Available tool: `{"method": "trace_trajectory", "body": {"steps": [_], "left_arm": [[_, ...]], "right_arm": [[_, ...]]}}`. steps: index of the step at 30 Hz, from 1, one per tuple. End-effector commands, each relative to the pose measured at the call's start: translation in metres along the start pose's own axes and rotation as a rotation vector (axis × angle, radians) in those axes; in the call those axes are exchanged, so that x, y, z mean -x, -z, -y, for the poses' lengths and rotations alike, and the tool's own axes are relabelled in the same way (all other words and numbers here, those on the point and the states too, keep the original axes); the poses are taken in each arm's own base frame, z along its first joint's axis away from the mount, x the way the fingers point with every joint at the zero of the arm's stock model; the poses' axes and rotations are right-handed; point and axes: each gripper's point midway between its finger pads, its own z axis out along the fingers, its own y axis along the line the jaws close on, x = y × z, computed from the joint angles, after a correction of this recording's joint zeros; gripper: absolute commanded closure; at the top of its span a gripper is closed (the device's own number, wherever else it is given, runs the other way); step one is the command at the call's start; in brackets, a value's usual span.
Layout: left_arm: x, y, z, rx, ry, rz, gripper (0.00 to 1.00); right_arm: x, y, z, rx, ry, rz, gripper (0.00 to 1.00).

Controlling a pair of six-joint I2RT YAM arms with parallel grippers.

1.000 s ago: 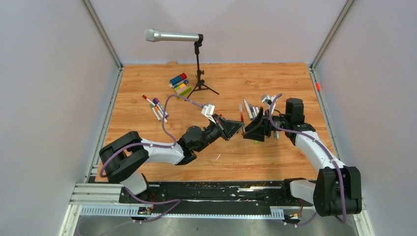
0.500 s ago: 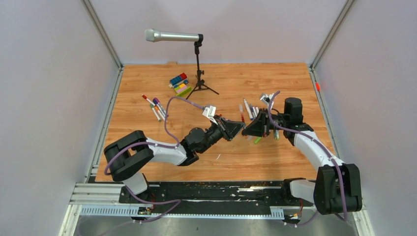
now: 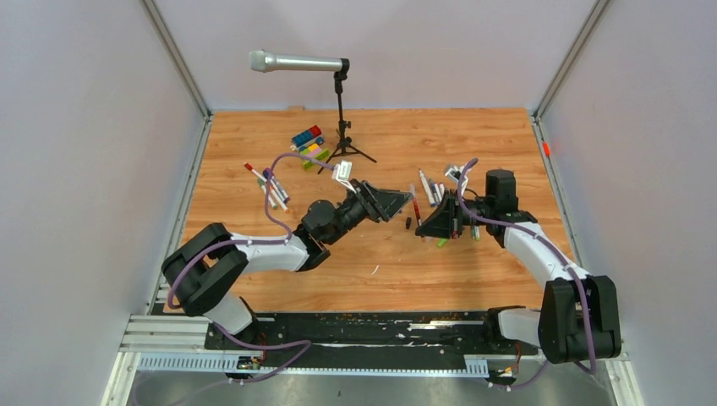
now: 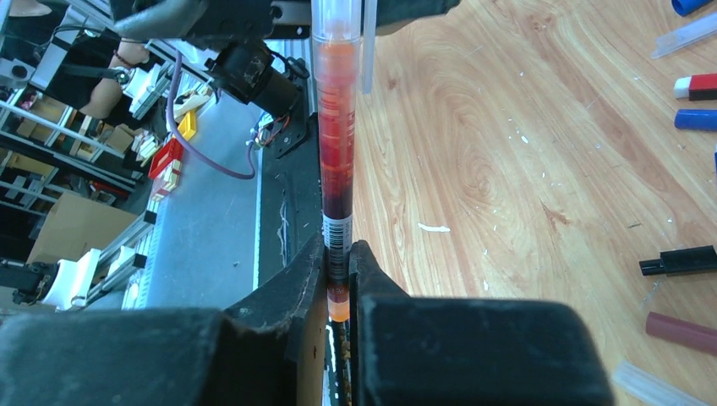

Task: Open the pen caps
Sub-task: Open the pen cap from the pen.

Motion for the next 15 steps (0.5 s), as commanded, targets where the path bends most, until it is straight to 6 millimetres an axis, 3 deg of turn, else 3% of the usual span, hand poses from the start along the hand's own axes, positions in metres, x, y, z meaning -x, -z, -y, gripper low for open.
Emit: {"method": "trace_trajectory", "body": {"steps": [1,15], "left_arm": [[0.015,-0.006,0.031,-0.121,0.04,-0.035,0.26],[0.008,-0.023,0.036,-0.175,0.03,-0.097,0.46]], "right_arm": [[0.009,-0.001,-0.013,0.08,0.085,-0.003,1.0],[0.007,-0.002,-0.014,0.095,0.076,-0.01,1.0]]}}
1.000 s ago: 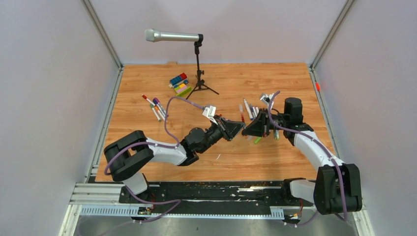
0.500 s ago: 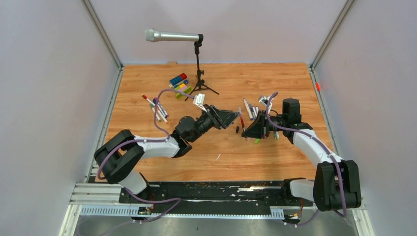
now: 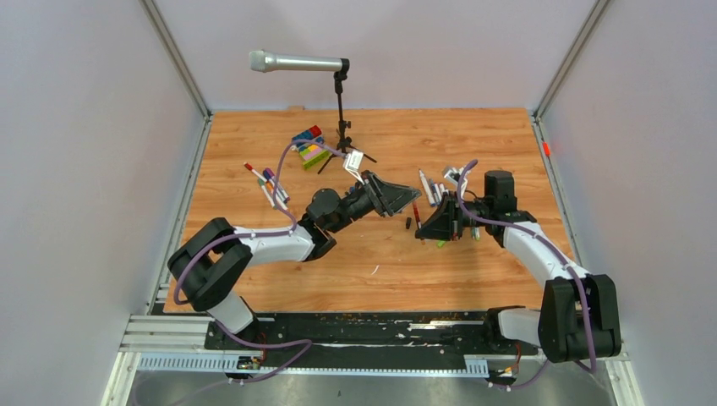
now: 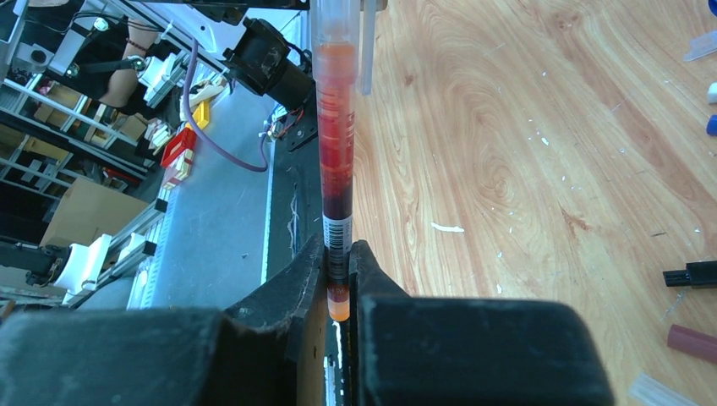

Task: Open the pen caps
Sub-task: Open the pen cap from the pen, then place the pen cap at the center of the board.

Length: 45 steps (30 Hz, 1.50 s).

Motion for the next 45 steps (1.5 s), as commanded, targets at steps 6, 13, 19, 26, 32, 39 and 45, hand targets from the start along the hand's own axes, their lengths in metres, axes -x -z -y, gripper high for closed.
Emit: {"method": "trace_trajectory", "body": {"steps": [6,13,19,26,32,39,45], "left_arm": [[0.002,-0.01,0.012,-0.06,-0.016,-0.017,0.76],[0.084,-0.005,0.011,-0.008,-0.156,0.215,1.0],[0.207,0.02,0.02,0.034,-0.241,0.542,1.0],[0.228,0.042,0.032,0.082,-0.309,0.584,1.0],[0.196,0.06,0.011,0.175,-0.28,0.45,1.0],[0.138,0.097,-0.037,0.376,-0.246,0.245,0.97],[0.101,0.13,-0.074,0.518,-0.224,0.133,0.96]], "right_arm": [[0.01,-0.003,-0.005,0.042,0.056,-0.004,1.0],[-0.003,-0.013,-0.01,0.082,0.002,-0.035,1.0],[-0.026,-0.037,-0.021,0.162,-0.013,-0.117,1.0],[-0.028,-0.04,-0.016,0.135,0.036,-0.145,1.0],[-0.032,-0.033,-0.002,0.037,0.153,-0.21,1.0],[-0.036,-0.025,0.024,-0.101,0.219,-0.293,1.0],[-0.035,-0.01,0.051,-0.237,0.23,-0.335,1.0]]}}
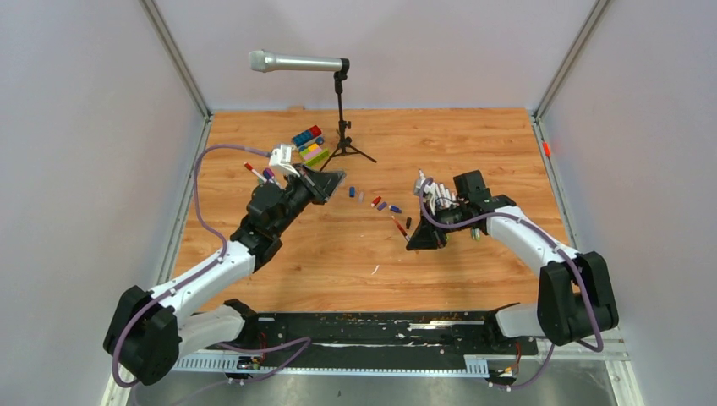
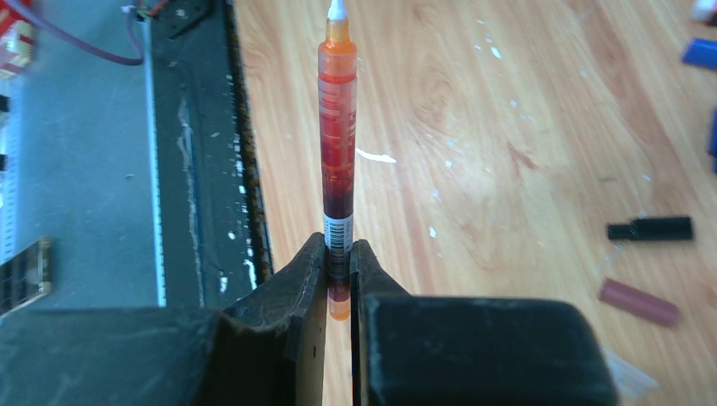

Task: Open the pen caps
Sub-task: Place the pen cap at the center of the board, then place the pen at the center of the board.

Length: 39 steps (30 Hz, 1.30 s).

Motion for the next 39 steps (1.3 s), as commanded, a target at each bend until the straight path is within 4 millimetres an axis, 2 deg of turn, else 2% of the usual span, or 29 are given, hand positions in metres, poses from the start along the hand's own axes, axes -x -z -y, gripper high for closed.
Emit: {"method": "trace_trajectory", "body": {"steps": [1,6,9,11,13,17,20,24,32,36,39], "left_arm": [[-0.028,0.017,-0.031,0.108,-0.04,-0.111,0.95],[-0.064,0.027,-0.062,0.211,-0.032,-0.242,0.95],[-0.084,0.029,-0.074,0.248,-0.013,-0.319,0.95],[-0.098,0.029,-0.079,0.254,0.006,-0.372,0.95],[-0.111,0.027,-0.079,0.24,0.028,-0.426,0.96],[-0.141,0.021,-0.072,0.173,0.092,-0.54,0.98],[-0.158,0.016,-0.058,0.133,0.056,-0.588,0.98],[-0.183,0.011,-0.029,0.074,-0.03,-0.641,0.98],[-0.25,-0.004,0.04,-0.071,-0.184,-0.767,0.97],[-0.28,-0.013,0.064,-0.116,-0.221,-0.824,0.96],[-0.302,-0.018,0.075,-0.122,-0.26,-0.865,0.96]], "right_arm": [[0.004,0.014,0.029,-0.127,0.055,-0.033,1.0],[0.001,0.032,0.05,-0.229,0.025,-0.03,1.0],[-0.001,0.051,0.069,-0.324,-0.023,-0.012,1.0],[-0.002,0.072,0.087,-0.416,-0.078,0.017,1.0],[-0.009,0.101,0.109,-0.545,-0.154,0.053,1.0],[-0.032,0.161,0.145,-0.803,-0.297,0.097,1.0],[-0.049,0.187,0.16,-0.925,-0.378,0.09,1.0],[-0.068,0.202,0.172,-1.017,-0.472,0.062,1.0],[-0.101,0.21,0.184,-1.082,-0.594,-0.05,1.0],[-0.108,0.205,0.185,-1.054,-0.622,-0.069,0.98],[-0.112,0.199,0.185,-1.021,-0.643,-0.076,0.97]]}}
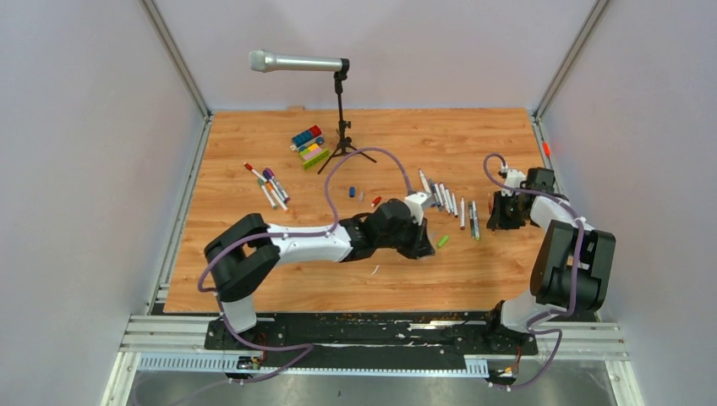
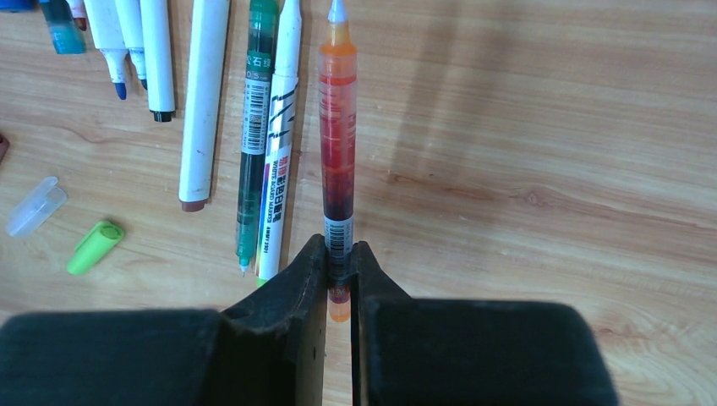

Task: Open the pen caps
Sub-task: Place the pen at the center of the board.

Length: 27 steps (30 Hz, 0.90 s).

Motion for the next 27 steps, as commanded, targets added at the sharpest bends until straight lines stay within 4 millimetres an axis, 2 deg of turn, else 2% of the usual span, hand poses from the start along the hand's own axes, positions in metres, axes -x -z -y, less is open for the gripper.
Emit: {"method": "trace_trajectory", "body": {"steps": [1,9,20,27], "left_arm": [[-0.002,-0.025,0.018,0.017,-0.091,-0.034,0.96],[-0.009,-0.071,0.03,0.054,-0.152,-0.086,0.95],[-0.022,-0.118,0.008,0.172,-0.179,-0.167,0.93],[-0.023,-0.13,-0.006,0.243,-0.19,-0.188,0.89]], "right_arm": [[0.007,0.0,0.003,0.0,-0.017,-0.011,0.96],[-0.002,-0.007,0.004,0.02,-0.044,-0.084,0.93],[-0.004,-0.009,0.002,0.039,-0.05,-0.104,0.87],[-0.004,-0.009,0.001,0.045,-0.054,-0.106,0.83]]}}
